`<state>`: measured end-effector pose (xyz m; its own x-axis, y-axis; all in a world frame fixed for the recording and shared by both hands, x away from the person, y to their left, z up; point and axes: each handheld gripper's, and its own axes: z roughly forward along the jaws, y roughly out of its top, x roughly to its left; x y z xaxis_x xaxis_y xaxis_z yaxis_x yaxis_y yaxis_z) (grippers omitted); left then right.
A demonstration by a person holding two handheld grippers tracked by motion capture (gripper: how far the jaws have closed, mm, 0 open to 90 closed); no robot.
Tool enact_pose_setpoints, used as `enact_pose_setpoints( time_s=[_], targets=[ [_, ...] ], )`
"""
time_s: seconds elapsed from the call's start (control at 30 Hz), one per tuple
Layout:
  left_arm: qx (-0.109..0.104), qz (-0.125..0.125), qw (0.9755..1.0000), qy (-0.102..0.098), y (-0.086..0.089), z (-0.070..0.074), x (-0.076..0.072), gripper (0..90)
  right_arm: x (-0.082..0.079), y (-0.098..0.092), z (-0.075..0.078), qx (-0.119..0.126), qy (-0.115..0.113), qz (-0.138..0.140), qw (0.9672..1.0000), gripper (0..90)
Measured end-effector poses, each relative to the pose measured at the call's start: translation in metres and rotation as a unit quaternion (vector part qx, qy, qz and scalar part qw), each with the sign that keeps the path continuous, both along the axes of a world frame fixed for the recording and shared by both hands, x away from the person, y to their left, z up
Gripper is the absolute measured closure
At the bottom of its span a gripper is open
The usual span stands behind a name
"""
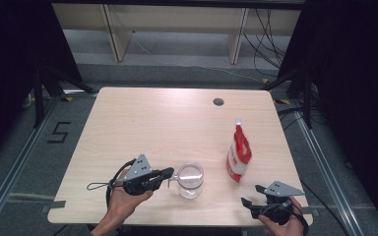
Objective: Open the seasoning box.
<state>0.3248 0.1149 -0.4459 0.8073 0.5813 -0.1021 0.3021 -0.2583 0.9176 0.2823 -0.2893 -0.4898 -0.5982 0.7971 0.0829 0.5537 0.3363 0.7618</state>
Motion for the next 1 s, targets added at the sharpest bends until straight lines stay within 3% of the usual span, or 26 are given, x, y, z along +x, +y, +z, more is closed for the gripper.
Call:
enact_pose_setpoints(
  time_s=[0.07, 0.13, 0.2, 0.23, 0.3, 0.47, 0.5, 0.53, 0.67, 0.73, 0.77, 0.8, 0.83, 1.0],
  targets=[
    [0.01, -0.008, 0.9999, -0.006, 0.0, -0.002, 0.003, 89.1, 0.0, 0.0, 0.0, 0.003, 0.003, 0.002, 1.0, 28.7],
    [0.009, 0.003, 1.0, 0.0, -0.001, -0.003, 0.002, 89.2, 0.002, -0.001, -0.001, -0.006, -0.014, 0.008, 0.9999, 28.7],
    [0.016, -0.004, 0.9998, -0.009, 0.0, -0.002, 0.003, 89.2, 0.002, -0.001, 0.0, -0.004, -0.006, 0.008, 0.9999, 28.7],
    [0.014, -0.002, 0.9999, -0.008, 0.0, -0.002, 0.003, 89.2, 0.002, -0.001, -0.001, -0.006, -0.014, 0.011, 0.9998, 28.7],
    [0.013, -0.004, 0.9999, -0.006, 0.001, -0.003, 0.004, 89.3, 0.002, 0.0, -0.001, 0.002, -0.005, 0.01, 0.9999, 28.6],
    [0.009, -0.004, 0.9999, -0.006, 0.001, -0.003, 0.003, 89.2, 0.002, 0.001, -0.001, 0.01, -0.008, 0.018, 0.9998, 28.9],
    [0.01, -0.004, 0.9999, -0.008, 0.001, -0.003, 0.003, 89.2, 0.001, 0.002, 0.0, 0.008, -0.014, 0.029, 0.9994, 34.4],
    [0.009, -0.004, 0.9999, -0.008, 0.001, -0.003, 0.004, 89.2, 0.001, 0.003, -0.001, 0.021, -0.012, 0.049, 0.9985, 36.8],
    [0.008, -0.002, 0.9999, -0.01, 0.0, -0.004, 0.004, 89.2, -0.001, 0.006, 0.0, 0.03, -0.021, 0.057, 0.9977, 40.9],
    [0.009, -0.004, 0.9999, -0.011, 0.0, -0.004, 0.004, 89.2, -0.004, 0.01, 0.001, 0.036, -0.001, 0.06, 0.9975, 46.8],
    [0.008, -0.006, 0.9999, -0.011, 0.001, -0.004, 0.004, 89.2, -0.002, 0.01, 0.001, 0.033, -0.02, 0.07, 0.9968, 48.1],
    [0.012, -0.003, 0.9999, -0.011, 0.001, -0.004, 0.003, 89.2, -0.004, 0.013, 0.002, 0.043, -0.007, 0.069, 0.9966, 49.0],
    [0.011, -0.003, 0.9999, -0.012, 0.001, -0.004, 0.003, 89.2, -0.003, 0.014, 0.002, 0.043, -0.02, 0.081, 0.9956, 50.3],
    [0.011, -0.008, 0.9998, -0.016, 0.001, -0.005, 0.004, 89.2, -0.005, 0.02, 0.005, 0.035, -0.03, 0.087, 0.9951, 54.2]
  ],
)
